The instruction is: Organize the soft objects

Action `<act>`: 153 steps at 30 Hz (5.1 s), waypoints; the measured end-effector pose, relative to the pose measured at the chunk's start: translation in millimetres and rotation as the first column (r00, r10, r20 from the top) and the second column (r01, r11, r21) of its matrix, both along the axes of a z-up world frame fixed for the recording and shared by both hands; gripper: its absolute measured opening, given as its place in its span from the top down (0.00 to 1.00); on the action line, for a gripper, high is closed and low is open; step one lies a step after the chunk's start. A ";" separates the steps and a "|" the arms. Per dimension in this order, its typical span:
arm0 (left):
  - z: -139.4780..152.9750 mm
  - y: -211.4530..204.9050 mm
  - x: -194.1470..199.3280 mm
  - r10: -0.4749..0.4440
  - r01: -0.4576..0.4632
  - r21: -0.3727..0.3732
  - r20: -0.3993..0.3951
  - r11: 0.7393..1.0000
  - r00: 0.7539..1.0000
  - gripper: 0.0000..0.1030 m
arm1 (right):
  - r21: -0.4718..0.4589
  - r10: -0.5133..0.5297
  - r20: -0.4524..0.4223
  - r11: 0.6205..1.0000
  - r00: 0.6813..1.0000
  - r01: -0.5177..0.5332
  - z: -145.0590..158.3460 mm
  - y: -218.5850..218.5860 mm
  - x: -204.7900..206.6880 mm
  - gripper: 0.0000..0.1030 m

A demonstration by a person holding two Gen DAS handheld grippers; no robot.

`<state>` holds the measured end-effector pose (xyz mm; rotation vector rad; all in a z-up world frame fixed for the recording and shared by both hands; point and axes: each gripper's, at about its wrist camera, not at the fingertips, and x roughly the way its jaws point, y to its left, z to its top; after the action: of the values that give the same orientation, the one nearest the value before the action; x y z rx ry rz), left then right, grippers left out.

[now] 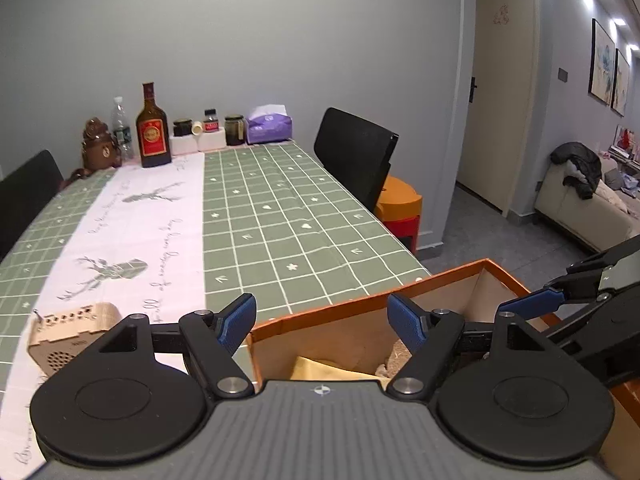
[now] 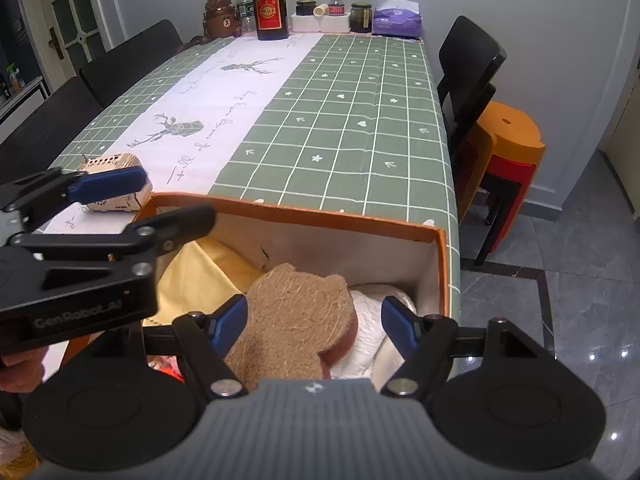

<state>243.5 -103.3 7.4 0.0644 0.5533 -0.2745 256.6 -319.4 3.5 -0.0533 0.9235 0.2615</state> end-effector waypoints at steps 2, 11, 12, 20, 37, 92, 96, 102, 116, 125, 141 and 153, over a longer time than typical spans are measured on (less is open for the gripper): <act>7.7 8.7 -6.5 0.022 -0.021 -0.026 0.007 0.999 1.000 0.15 | 0.006 -0.008 0.012 1.000 1.000 0.008 5.7 -0.9 -1.8 0.30; 15.1 69.1 -44.9 0.161 -0.160 -0.054 0.016 0.986 0.987 0.15 | 0.015 0.084 0.005 0.996 0.996 -0.084 8.8 47.6 3.0 1.00; 11.9 72.2 -45.1 0.174 -0.173 -0.048 0.008 0.984 0.985 0.15 | 0.006 0.098 -0.006 0.995 0.995 -0.098 3.4 56.3 7.8 1.00; -17.2 90.5 -33.3 0.213 -0.218 -0.051 -0.089 0.975 0.973 0.16 | -0.089 0.115 -0.160 0.987 0.980 -0.130 -51.5 100.2 49.5 1.00; -34.7 96.9 -22.3 0.200 -0.211 -0.048 -0.181 0.976 0.963 0.18 | -0.048 0.068 -0.228 0.996 0.971 -0.081 -70.3 95.3 80.4 0.98; 9.7 121.0 -228.4 0.323 -0.319 -0.059 0.243 0.946 0.915 0.07 | -0.054 -0.080 0.518 0.990 0.852 0.126 1.1 156.7 -250.9 0.03; 3.4 122.4 -226.3 0.323 -0.317 -0.061 0.221 0.946 0.920 0.07 | -0.029 -0.082 0.511 0.993 0.856 0.112 -3.8 159.6 -248.0 0.03; -2.3 120.6 -228.5 0.319 -0.316 -0.051 0.218 0.947 0.922 0.07 | -0.011 -0.091 0.495 0.994 0.864 0.110 -11.0 159.4 -244.8 0.03; -6.9 112.9 -228.9 0.313 -0.318 -0.017 0.246 0.948 0.917 0.07 | -0.002 -0.101 0.489 0.993 0.867 0.117 -20.0 156.0 -240.3 0.03; -6.5 117.8 -229.0 0.322 -0.318 -0.057 0.232 0.946 0.918 0.07 | 0.068 -0.110 0.449 0.994 0.887 0.089 -20.3 151.5 -236.6 0.03; -8.5 122.9 -225.8 0.331 -0.324 -0.070 0.205 0.944 0.921 0.07 | 0.033 -0.087 0.485 0.996 0.870 0.081 -20.1 160.4 -242.3 0.03; -11.4 121.5 -223.4 0.333 -0.328 -0.056 0.189 0.943 0.924 0.07 | 0.014 -0.064 0.477 0.998 0.876 0.066 -22.3 164.3 -243.7 0.03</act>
<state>20.0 18.2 -4.0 -0.0252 0.3566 0.0564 12.9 -155.1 -18.8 -0.0847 0.4297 0.1719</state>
